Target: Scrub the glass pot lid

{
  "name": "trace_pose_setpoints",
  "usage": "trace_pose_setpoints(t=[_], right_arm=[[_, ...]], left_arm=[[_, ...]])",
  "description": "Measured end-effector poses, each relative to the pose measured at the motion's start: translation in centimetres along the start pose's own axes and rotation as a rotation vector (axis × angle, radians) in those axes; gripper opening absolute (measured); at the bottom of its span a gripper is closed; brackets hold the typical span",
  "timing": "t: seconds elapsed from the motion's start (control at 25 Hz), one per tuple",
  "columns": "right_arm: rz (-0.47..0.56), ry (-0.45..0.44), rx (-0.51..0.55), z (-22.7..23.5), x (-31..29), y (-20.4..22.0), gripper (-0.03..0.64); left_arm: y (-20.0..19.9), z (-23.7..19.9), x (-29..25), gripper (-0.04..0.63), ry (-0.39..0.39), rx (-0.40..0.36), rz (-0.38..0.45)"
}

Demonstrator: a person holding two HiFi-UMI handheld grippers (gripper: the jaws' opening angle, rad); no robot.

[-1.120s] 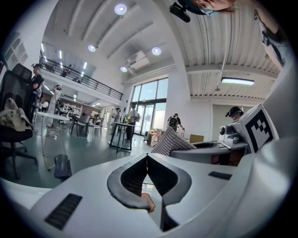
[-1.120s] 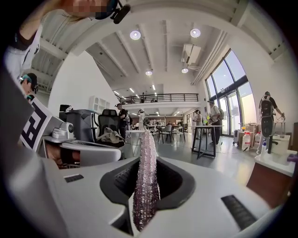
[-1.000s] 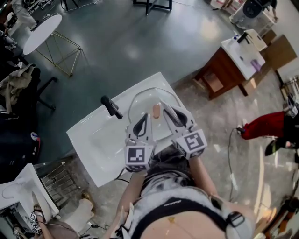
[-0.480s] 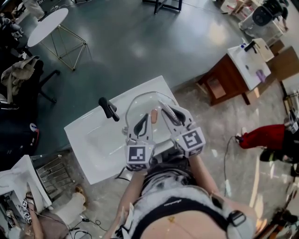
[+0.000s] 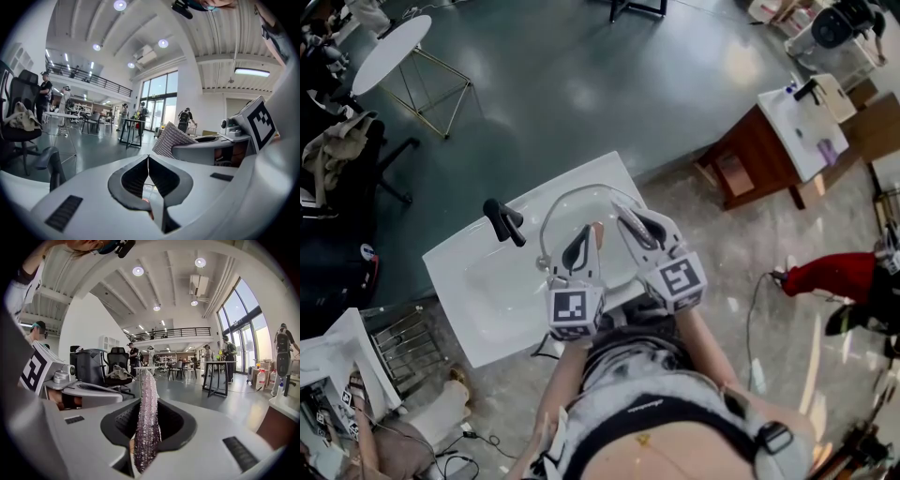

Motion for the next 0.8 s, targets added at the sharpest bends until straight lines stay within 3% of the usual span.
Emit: trace_pose_setpoints(t=[0.2, 0.8], right_arm=[[-0.042, -0.011, 0.020, 1.1, -0.3, 1.2, 0.084], [-0.165, -0.010, 0.004, 2.7, -1.7, 5.9, 0.084]], left_arm=[[1.6, -0.3, -0.8, 0.016, -0.003, -0.026, -0.060], [9.0, -1.0, -2.7, 0.185, -0.010, 0.015, -0.234]])
Point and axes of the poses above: the fingertips, and each gripper's own axes: x backward along the fingers, z to its right, y out of its underside, the point moved 9 cm from there along x, backward along the fingers, and after that the axes turned 12 degrees about z, right-handed, at the moved point
